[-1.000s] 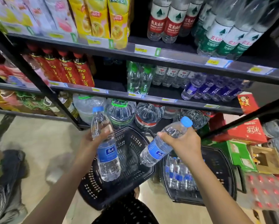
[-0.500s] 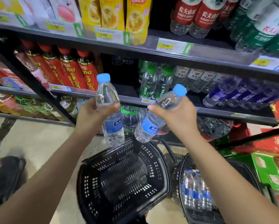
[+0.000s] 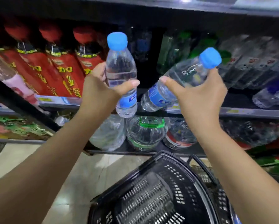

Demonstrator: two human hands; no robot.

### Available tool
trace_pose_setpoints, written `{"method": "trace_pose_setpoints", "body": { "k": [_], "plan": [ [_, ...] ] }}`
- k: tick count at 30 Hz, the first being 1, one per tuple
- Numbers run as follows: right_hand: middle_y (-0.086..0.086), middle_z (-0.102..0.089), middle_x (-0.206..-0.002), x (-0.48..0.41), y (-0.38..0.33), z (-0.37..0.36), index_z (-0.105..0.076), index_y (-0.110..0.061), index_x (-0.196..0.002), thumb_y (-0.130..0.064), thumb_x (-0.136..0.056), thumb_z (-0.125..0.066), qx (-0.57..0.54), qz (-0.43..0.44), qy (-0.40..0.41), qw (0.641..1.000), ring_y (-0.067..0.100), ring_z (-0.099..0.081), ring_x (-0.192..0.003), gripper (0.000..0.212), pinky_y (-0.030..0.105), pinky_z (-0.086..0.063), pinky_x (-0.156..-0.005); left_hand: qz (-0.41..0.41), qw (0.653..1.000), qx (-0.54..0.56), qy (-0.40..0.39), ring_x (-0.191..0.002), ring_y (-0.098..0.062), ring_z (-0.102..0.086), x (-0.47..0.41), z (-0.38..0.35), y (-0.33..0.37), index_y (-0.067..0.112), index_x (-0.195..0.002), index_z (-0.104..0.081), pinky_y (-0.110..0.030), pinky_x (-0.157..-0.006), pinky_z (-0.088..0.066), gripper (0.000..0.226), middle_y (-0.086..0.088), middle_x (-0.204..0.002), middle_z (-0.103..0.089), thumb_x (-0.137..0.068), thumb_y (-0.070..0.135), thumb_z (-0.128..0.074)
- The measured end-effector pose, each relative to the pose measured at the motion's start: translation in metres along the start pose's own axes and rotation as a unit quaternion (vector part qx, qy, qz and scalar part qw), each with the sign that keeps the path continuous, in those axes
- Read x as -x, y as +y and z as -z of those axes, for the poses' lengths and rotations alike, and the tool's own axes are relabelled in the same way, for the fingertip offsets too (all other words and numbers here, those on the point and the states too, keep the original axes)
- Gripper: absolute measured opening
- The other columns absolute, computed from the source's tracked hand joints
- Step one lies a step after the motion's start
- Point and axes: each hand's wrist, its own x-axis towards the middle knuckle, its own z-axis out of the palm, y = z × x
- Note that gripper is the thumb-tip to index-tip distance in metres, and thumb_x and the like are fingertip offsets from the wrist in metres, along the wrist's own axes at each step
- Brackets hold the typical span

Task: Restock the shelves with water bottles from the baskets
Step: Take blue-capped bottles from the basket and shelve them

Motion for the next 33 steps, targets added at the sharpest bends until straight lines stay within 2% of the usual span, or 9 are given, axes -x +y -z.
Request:
{"method": "trace_pose_setpoints", "body": {
  "k": [6,12,15,17,21,25,29,31,33],
  "plan": [
    [-0.008,-0.064,-0.093,-0.013,-0.012,-0.031,-0.059,-0.021,-0.095,-0.064,-0.055,-0.081,0.029,0.052,0.033,0.998,0.009,-0.06,-0.087,0.063,0.027,-0.049,-0.081,-0.018,1.0,0.013,0.023,-0.092,-0.008,-0.07,-0.02,0.005,-0.012,0.007,-0.109,-0.067,-0.02,-0.079,-0.052,0.036,0.004,-0.098,-0.074,-0.076,0.016,-0.08],
    [0.0,-0.058,-0.094,-0.034,-0.022,-0.049,-0.047,-0.016,-0.087,-0.066,-0.057,-0.079,0.133,0.059,-0.008,0.989,0.016,-0.055,-0.088,0.067,0.027,-0.041,-0.07,-0.013,0.999,0.03,0.014,-0.096,-0.006,-0.069,-0.018,0.007,-0.011,0.012,-0.112,-0.066,-0.022,-0.083,-0.053,0.038,0.007,-0.1,-0.074,-0.077,0.016,-0.079],
    [-0.003,-0.046,-0.075,-0.041,-0.027,-0.058,-0.033,-0.018,-0.067,-0.068,-0.059,-0.076,0.199,0.048,-0.035,0.978,0.013,-0.043,-0.071,0.066,0.018,-0.027,-0.053,-0.037,0.999,0.012,0.01,-0.099,-0.008,-0.069,-0.01,0.005,-0.007,0.014,-0.114,-0.065,-0.028,-0.088,-0.054,0.04,0.005,-0.104,-0.073,-0.077,0.017,-0.079],
    [-0.004,-0.032,-0.058,-0.044,-0.027,-0.062,-0.025,-0.018,-0.058,-0.066,-0.06,-0.078,0.215,0.05,-0.055,0.974,0.012,-0.028,-0.052,0.072,0.019,-0.029,-0.04,-0.056,0.998,0.007,0.006,-0.1,-0.008,-0.068,-0.008,0.003,-0.005,0.013,-0.115,-0.063,-0.028,-0.088,-0.054,0.04,0.003,-0.106,-0.073,-0.078,0.015,-0.079],
    [-0.003,-0.024,-0.052,-0.046,-0.018,-0.068,-0.023,-0.015,-0.053,-0.057,-0.063,-0.082,0.208,0.04,-0.094,0.973,0.01,-0.019,-0.044,0.073,0.021,-0.025,-0.034,-0.068,0.998,0.015,0.011,-0.103,-0.01,-0.067,-0.014,-0.003,-0.005,0.016,-0.115,-0.061,-0.031,-0.092,-0.052,0.04,0.003,-0.108,-0.071,-0.079,0.014,-0.078],
    [-0.003,-0.027,-0.056,-0.046,-0.014,-0.071,-0.025,-0.015,-0.057,-0.055,-0.067,-0.08,0.222,0.031,-0.099,0.97,0.01,-0.023,-0.045,0.069,0.022,-0.015,-0.04,-0.069,0.998,0.002,0.013,-0.102,-0.014,-0.067,-0.026,-0.012,-0.011,0.008,-0.115,-0.058,-0.036,-0.091,-0.053,0.042,-0.003,-0.107,-0.07,-0.08,0.019,-0.077],
    [0.002,-0.048,-0.061,-0.055,-0.009,-0.078,-0.05,-0.008,-0.066,-0.053,-0.066,-0.081,0.205,0.031,-0.103,0.973,0.017,-0.048,-0.052,0.055,0.025,-0.029,-0.044,-0.056,0.998,-0.001,0.037,-0.098,-0.025,-0.067,-0.045,-0.017,-0.021,0.013,-0.099,-0.055,-0.048,-0.088,-0.053,0.041,-0.011,-0.101,-0.068,-0.075,0.036,-0.078],
    [-0.002,-0.043,-0.06,-0.057,-0.008,-0.078,-0.048,-0.007,-0.074,-0.054,-0.065,-0.081,0.206,0.034,-0.097,0.973,0.017,-0.044,-0.052,0.059,0.023,-0.026,-0.042,-0.043,0.998,0.003,0.041,-0.099,-0.024,-0.067,-0.052,-0.021,-0.025,0.022,-0.094,-0.053,-0.047,-0.091,-0.052,0.039,-0.01,-0.103,-0.068,-0.071,0.04,-0.078],
    [-0.003,-0.032,-0.058,-0.056,-0.009,-0.076,-0.037,-0.011,-0.068,-0.053,-0.068,-0.08,0.231,0.049,-0.109,0.966,0.016,-0.034,-0.051,0.06,0.023,-0.019,-0.041,-0.028,0.999,-0.001,0.037,-0.099,-0.027,-0.067,-0.053,-0.025,-0.033,0.019,-0.094,-0.052,-0.048,-0.09,-0.052,0.045,-0.014,-0.102,-0.068,-0.067,0.044,-0.078]
  ]
}}
